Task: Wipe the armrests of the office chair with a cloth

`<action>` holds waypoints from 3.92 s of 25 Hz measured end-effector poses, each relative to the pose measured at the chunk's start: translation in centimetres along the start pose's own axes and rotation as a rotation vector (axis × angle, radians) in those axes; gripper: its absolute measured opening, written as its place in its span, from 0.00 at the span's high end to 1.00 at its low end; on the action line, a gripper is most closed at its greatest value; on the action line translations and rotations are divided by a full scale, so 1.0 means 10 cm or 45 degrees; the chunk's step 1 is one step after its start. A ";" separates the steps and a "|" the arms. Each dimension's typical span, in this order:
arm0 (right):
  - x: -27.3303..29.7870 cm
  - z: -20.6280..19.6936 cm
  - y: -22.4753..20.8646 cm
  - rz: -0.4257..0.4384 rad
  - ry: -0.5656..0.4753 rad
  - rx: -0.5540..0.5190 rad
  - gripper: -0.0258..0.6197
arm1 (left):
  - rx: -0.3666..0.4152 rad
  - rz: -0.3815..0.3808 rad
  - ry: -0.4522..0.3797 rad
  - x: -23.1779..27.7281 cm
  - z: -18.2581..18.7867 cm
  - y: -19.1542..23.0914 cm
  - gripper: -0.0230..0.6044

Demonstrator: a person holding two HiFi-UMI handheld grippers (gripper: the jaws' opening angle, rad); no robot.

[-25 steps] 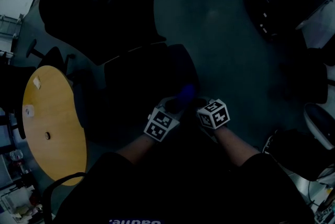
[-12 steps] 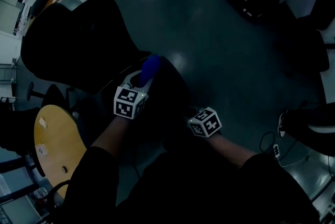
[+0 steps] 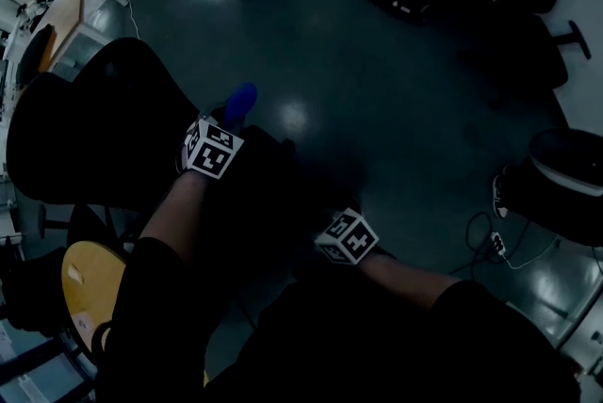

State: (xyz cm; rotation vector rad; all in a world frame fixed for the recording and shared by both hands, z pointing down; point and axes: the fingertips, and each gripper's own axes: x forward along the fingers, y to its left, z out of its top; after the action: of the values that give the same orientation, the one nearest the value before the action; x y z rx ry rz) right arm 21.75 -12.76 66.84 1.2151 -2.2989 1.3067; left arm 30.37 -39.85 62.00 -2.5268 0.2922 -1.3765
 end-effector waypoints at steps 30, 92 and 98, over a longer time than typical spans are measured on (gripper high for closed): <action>-0.05 0.04 -0.02 -0.025 -0.142 0.183 0.96 | 0.145 -0.847 -0.299 -0.49 0.59 -2.23 0.77; -1.96 -1.23 3.51 0.152 -0.477 -0.599 0.96 | -1.154 0.262 -1.033 -5.24 -1.19 -4.68 0.76; -1.88 -1.31 3.92 0.136 -0.546 -0.639 0.96 | -1.141 0.292 -1.075 -5.66 -1.31 -4.62 0.76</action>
State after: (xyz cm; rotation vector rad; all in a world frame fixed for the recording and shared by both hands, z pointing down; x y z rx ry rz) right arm 1.58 18.13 40.35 1.2886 -2.7786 0.4548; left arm -8.33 18.86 38.26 -3.2947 1.1445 0.0539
